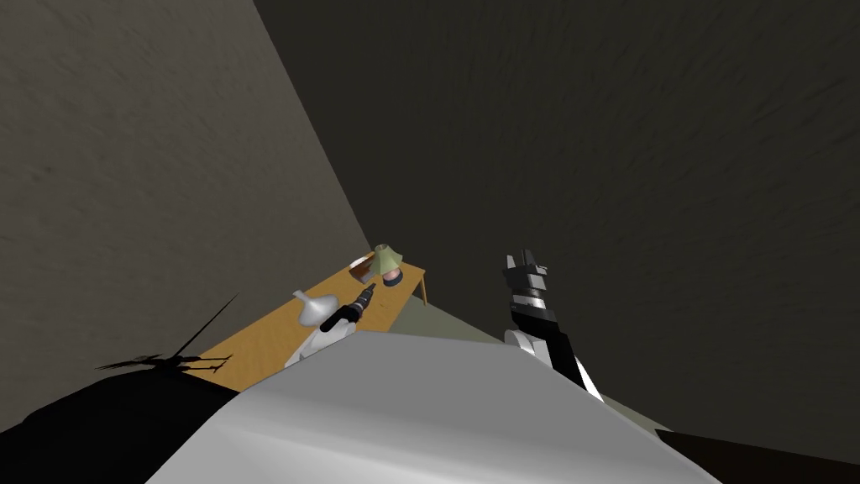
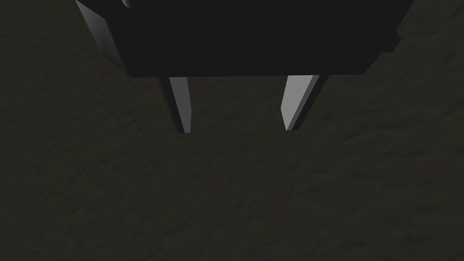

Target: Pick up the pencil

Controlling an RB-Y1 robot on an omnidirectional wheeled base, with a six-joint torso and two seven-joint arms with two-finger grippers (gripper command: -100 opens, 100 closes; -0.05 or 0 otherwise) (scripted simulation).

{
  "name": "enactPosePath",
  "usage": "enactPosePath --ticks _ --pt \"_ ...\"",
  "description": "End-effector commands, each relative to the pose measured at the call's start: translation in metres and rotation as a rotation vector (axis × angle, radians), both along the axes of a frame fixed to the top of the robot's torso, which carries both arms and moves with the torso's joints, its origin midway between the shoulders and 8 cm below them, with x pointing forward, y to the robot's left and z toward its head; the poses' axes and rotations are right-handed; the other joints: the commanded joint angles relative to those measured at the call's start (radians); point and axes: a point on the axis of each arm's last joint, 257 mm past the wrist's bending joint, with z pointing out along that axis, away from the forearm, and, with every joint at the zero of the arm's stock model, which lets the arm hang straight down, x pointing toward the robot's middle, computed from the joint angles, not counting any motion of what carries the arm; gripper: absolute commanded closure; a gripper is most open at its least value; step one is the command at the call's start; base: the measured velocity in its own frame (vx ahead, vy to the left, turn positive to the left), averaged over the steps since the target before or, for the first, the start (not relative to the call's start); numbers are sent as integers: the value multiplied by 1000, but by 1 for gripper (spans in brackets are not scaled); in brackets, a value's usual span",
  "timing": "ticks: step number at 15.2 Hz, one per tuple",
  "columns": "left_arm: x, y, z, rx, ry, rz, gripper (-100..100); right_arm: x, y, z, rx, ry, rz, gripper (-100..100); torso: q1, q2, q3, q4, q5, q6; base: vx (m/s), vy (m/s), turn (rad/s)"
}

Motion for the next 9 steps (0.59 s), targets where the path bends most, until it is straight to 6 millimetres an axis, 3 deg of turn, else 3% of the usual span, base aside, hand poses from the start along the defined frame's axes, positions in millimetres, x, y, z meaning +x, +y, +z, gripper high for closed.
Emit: enactPosePath --ticks 1,2,4,6,7,9 --pt "-4 6 -10 4 43 3 -100 0 0 0 0 0 0 0 0 0 0 0 0 0 53 -10 -26" --pt "-14 20 -27 15 104 10 -100 0 0 0 0 0 0 0 0 0 0 0 0 0 64 -14 -71" --pt "-25 31 -42 15 169 17 -100 0 0 0 0 0 0 0 0 0 0 0 0 0 74 -19 -87" --pt "-32 33 -51 14 206 18 -100 0 0 0 0 0 0 0 -1 -1 -1 0 0 0 77 -12 -53" --pt "-45 45 -65 19 263 23 -100 0 0 0 0 0 0 0 0 -1 0 0 0 0 69 -5 -84" --pt "-48 45 -70 14 285 23 -100 0 0 0 0 0 0 0 0 -1 0 0 0 0 63 -1 -54"
